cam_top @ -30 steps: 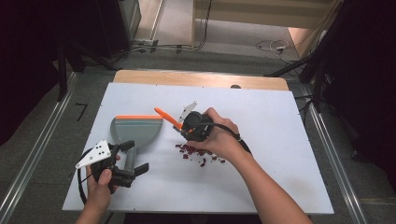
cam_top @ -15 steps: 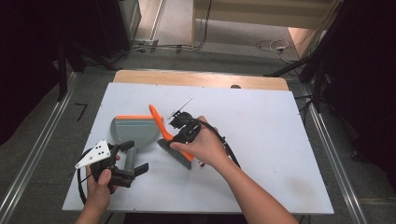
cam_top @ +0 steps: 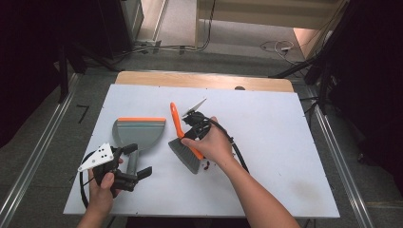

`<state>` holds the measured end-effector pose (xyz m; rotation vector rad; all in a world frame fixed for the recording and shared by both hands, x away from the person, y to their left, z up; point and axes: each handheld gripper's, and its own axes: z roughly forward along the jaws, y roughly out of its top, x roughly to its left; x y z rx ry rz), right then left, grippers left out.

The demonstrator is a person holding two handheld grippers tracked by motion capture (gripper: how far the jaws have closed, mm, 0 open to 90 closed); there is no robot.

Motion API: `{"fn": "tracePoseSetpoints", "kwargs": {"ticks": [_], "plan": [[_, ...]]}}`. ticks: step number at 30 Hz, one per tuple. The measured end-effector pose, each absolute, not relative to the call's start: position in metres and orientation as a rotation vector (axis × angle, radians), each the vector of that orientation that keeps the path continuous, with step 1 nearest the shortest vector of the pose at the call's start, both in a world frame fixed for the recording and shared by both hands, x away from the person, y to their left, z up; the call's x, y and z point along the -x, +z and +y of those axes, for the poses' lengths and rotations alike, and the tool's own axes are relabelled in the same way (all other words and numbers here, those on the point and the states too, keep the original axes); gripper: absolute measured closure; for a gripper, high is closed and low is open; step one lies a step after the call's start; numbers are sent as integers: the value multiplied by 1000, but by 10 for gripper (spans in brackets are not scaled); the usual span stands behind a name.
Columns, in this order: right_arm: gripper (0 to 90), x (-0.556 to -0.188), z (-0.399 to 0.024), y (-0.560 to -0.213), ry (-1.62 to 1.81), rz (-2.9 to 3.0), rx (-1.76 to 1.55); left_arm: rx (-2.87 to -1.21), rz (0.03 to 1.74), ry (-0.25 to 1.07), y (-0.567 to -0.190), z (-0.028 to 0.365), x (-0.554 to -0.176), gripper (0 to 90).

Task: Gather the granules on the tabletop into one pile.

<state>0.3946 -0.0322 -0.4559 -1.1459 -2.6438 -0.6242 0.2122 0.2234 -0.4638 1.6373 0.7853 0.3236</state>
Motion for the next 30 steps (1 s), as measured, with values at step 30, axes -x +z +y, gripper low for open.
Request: {"fn": "tracePoseSetpoints", "kwargs": {"ticks": [30], "plan": [[671,-402,-121,-460,-629,-2543,1414,-1647,786,320,-465,222,-213,2]]}}
